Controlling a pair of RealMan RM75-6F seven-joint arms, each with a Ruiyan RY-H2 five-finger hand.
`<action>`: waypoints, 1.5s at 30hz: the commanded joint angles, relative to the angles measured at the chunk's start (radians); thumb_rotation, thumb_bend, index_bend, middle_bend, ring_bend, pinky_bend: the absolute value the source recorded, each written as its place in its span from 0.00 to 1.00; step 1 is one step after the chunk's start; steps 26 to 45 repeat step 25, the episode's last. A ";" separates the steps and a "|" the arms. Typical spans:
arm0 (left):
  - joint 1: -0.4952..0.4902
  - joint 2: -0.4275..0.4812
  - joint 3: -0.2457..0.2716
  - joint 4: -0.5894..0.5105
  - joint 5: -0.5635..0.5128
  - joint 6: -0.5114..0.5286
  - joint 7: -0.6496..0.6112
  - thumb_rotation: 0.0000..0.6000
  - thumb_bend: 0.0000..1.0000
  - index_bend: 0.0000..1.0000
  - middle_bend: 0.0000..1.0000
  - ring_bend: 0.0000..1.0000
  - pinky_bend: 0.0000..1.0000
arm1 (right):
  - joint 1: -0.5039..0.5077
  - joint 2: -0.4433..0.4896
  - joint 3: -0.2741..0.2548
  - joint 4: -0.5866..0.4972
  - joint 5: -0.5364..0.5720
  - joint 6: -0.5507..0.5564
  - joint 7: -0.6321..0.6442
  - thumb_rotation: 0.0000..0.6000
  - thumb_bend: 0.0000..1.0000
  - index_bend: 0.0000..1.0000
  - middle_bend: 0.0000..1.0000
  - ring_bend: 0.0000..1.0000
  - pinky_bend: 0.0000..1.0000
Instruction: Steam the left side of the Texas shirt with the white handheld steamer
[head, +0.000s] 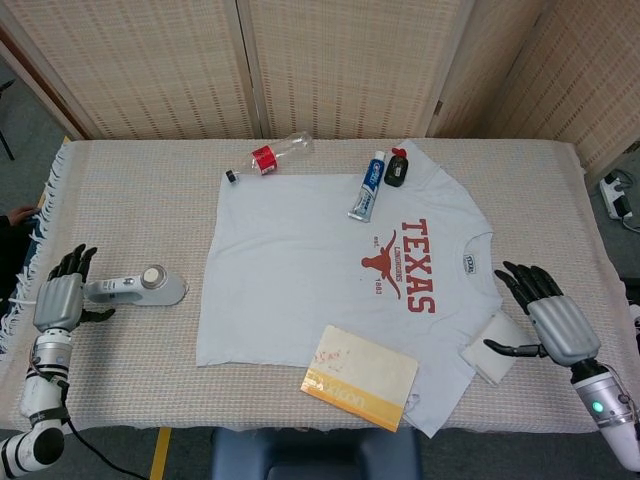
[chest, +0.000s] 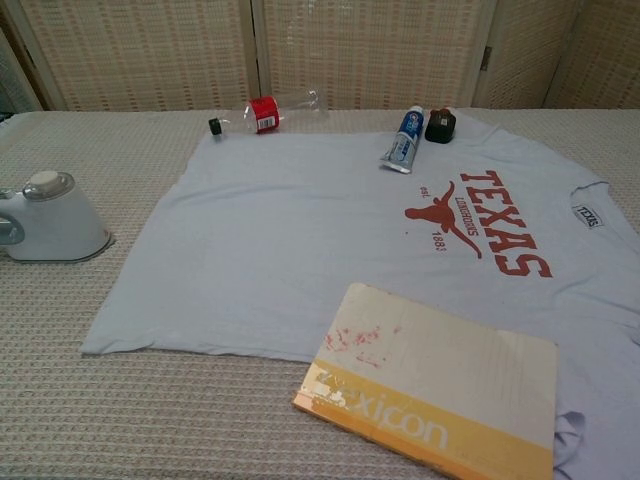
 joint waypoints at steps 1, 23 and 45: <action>0.047 0.032 0.018 -0.059 0.035 0.075 -0.045 1.00 0.00 0.00 0.02 0.02 0.20 | -0.026 0.002 -0.004 0.007 -0.001 0.026 -0.023 0.57 0.12 0.00 0.00 0.00 0.00; 0.327 0.148 0.242 -0.281 0.382 0.513 -0.113 1.00 0.04 0.13 0.18 0.12 0.22 | -0.273 -0.101 -0.016 0.066 -0.055 0.331 -0.079 0.63 0.00 0.00 0.00 0.00 0.00; 0.326 0.150 0.249 -0.283 0.392 0.505 -0.101 1.00 0.04 0.13 0.18 0.12 0.22 | -0.267 -0.109 -0.010 0.074 -0.063 0.322 -0.078 0.64 0.00 0.00 0.00 0.00 0.00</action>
